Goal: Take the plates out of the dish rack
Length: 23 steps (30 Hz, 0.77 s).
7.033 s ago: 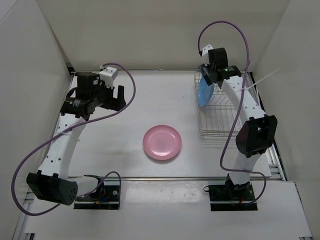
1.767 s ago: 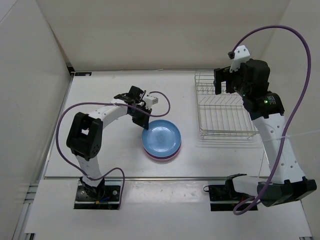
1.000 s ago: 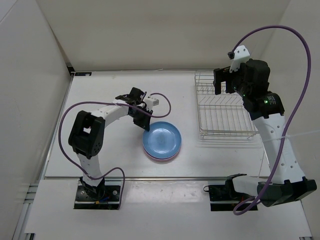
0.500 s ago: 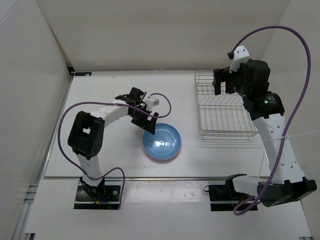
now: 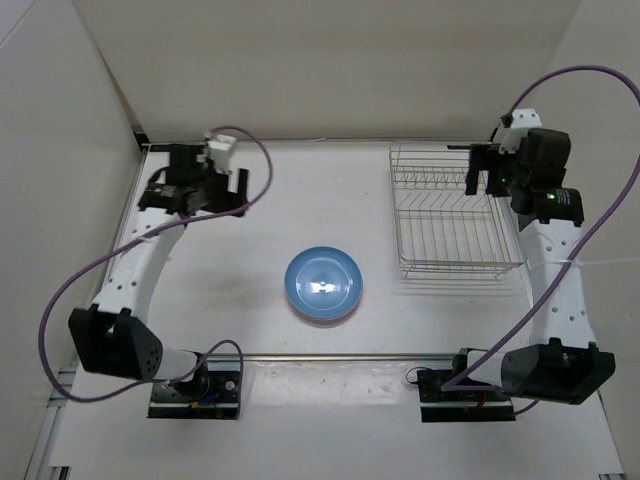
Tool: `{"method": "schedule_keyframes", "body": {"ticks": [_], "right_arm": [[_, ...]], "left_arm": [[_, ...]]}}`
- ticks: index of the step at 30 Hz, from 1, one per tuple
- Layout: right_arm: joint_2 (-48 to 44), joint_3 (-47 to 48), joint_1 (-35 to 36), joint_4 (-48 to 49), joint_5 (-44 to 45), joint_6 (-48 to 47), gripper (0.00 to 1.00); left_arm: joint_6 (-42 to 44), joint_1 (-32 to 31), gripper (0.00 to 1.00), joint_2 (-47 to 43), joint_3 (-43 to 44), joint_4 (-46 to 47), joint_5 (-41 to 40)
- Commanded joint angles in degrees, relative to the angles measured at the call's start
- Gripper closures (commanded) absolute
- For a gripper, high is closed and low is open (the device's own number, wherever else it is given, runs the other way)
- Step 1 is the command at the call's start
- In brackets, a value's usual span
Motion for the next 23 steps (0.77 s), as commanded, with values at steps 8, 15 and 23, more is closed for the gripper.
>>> {"method": "schedule_keyframes", "body": {"ticks": [8,15,23], "right_arm": [[-5.97,-10.62,-22.84,-1.97,-10.41,1.12,0.0],[-7.39,-16.7,-27.42,0.15,-11.55,-0.64,0.0],[-7.39,-17.32,-28.48,-0.38,-12.78,-1.17,0.0]], "left_arm": [[-1.85,32.69,0.0,-9.75,-4.4,-6.52,-3.36],[-0.53,43.7,0.0,-9.06,-8.11,-5.63,9.74],[-0.53,44.4,0.0,-9.06,-7.05,-5.64,10.28]]}}
